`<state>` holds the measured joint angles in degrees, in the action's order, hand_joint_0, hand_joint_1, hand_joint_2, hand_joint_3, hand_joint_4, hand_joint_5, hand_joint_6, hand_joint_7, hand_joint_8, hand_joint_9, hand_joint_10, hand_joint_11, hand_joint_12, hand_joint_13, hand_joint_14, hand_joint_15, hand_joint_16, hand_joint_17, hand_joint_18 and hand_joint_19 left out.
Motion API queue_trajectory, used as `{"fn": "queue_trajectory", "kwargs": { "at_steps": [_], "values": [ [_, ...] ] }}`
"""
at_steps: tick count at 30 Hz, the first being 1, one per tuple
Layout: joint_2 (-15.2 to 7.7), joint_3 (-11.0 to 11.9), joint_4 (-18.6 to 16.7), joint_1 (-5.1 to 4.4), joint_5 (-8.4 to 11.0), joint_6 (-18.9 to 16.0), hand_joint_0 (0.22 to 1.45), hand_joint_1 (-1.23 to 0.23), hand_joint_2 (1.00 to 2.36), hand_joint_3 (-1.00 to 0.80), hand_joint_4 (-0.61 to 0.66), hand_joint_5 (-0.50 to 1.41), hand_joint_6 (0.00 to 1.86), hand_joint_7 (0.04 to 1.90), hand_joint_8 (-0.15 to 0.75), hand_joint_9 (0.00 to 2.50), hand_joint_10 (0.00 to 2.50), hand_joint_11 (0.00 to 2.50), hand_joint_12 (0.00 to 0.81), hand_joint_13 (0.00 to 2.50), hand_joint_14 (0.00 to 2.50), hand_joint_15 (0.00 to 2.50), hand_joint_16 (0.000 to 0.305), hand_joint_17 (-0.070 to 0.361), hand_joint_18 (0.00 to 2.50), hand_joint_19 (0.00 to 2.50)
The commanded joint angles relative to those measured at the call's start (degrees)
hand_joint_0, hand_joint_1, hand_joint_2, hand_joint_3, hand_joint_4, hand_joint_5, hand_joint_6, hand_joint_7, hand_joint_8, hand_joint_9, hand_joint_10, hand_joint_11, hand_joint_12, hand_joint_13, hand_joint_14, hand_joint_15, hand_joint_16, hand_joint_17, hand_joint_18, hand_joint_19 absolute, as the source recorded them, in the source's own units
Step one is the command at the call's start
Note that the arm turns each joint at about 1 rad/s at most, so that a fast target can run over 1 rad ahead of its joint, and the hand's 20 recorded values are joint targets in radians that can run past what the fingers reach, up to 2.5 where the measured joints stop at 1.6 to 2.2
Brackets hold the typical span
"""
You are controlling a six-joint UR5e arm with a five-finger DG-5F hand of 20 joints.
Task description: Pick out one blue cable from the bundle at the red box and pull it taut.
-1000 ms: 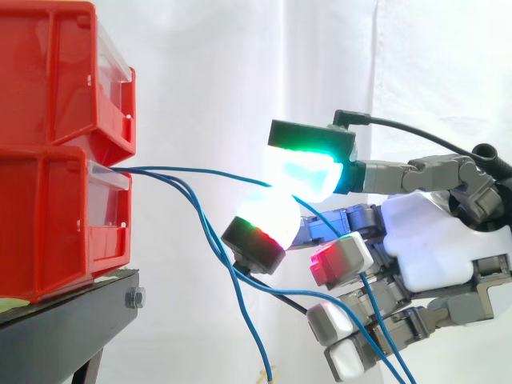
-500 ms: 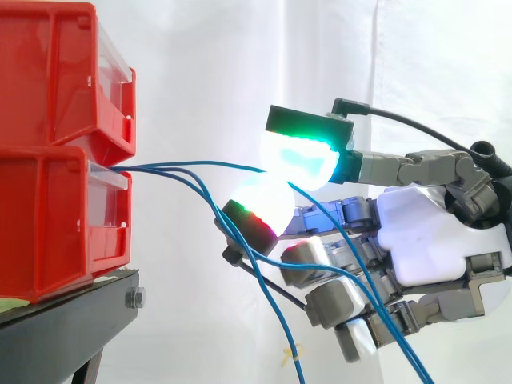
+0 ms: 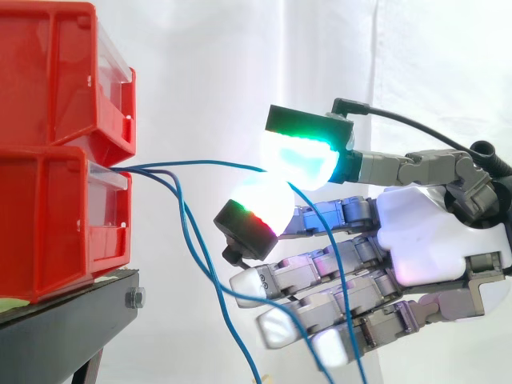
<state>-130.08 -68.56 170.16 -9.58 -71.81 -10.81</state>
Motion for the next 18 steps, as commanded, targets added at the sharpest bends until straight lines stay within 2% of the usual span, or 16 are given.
{"fn": "queue_trajectory", "kwargs": {
  "at_steps": [1, 5, 7, 12, 16, 18],
  "values": [
    [0.00, 0.01, 0.00, 0.00, 0.00, 0.00, 0.69, -0.78, 1.02, -0.09, -0.28, -0.15, 0.95, 0.99, 0.255, 0.63, 0.01, 0.43, 0.261, 0.53, 0.01, 0.34, 0.025, 0.057, 0.58, 0.36],
    [0.00, 0.01, -0.09, -0.18, 0.00, 0.00, 0.69, -0.79, 1.02, -0.09, -0.29, -0.15, 0.95, 0.99, 0.242, 0.58, 0.01, 0.27, 0.231, 0.33, 0.01, 0.16, 0.026, 0.058, 0.39, 0.14],
    [0.00, 0.01, -0.18, -0.26, 0.09, 0.00, 0.69, -0.79, 1.02, -0.09, -0.29, -0.15, 0.95, 0.99, 0.234, 0.58, 0.01, 0.18, 0.222, 0.28, 0.00, 0.06, 0.026, 0.058, 0.21, 0.02],
    [0.00, 0.01, -0.18, -0.26, 0.18, 0.00, 0.69, -0.79, 1.02, -0.08, -0.29, -0.14, 0.95, 0.98, 0.225, 0.56, 0.00, 0.00, 0.162, 0.21, 0.00, 0.00, 0.016, 0.036, 0.01, 0.00],
    [0.00, -0.08, -0.18, -0.35, 0.09, 0.00, 0.69, -0.80, 1.02, -0.08, -0.28, -0.14, 0.95, 0.99, 0.245, 0.57, 0.00, 0.00, 0.154, 0.20, 0.00, 0.00, 0.014, 0.032, 0.00, 0.00],
    [0.00, -0.08, -0.18, -0.35, 0.09, 0.00, 0.69, -0.80, 1.02, -0.08, -0.28, -0.14, 0.95, 1.00, 0.252, 0.67, 0.00, 0.09, 0.178, 0.26, 0.00, 0.00, 0.015, 0.035, 0.00, 0.00]
  ]
}}
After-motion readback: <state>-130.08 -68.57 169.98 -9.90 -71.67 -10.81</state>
